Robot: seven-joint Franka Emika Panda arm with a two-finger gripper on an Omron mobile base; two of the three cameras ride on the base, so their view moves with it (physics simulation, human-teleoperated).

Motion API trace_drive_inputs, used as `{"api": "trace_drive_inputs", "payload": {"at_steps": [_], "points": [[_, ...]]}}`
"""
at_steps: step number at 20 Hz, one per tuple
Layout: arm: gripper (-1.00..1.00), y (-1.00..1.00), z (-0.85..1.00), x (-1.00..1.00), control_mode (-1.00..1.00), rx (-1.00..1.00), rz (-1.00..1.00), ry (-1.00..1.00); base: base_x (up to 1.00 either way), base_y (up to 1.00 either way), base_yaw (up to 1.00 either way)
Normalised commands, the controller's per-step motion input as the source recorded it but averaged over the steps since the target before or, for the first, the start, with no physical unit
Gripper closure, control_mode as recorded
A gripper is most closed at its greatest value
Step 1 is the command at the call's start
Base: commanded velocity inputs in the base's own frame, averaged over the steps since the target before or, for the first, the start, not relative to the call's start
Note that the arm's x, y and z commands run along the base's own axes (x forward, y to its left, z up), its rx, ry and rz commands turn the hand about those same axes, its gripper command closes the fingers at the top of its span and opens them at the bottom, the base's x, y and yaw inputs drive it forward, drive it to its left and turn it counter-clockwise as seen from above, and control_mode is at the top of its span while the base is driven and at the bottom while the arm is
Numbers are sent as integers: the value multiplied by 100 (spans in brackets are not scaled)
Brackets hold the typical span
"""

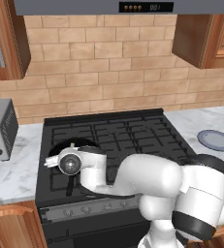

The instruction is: Pick up the butter stick and place it in the pan. Then turn on the burner for the pan.

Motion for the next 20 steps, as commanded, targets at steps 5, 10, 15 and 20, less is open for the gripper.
{"api": "trace_drive_inputs", "payload": {"at_steps": [5,10,15,20], "points": [[-100,22,0,-54,-100,3,0,-19,0,0,0],[-100,8,0,-59,-100,3,-2,-16,0,0,0],[-100,4,0,-58,-100,2,0,-8,0,0,0],[-100,16,0,-66,-100,0,0,-1,0,0,0]]}}
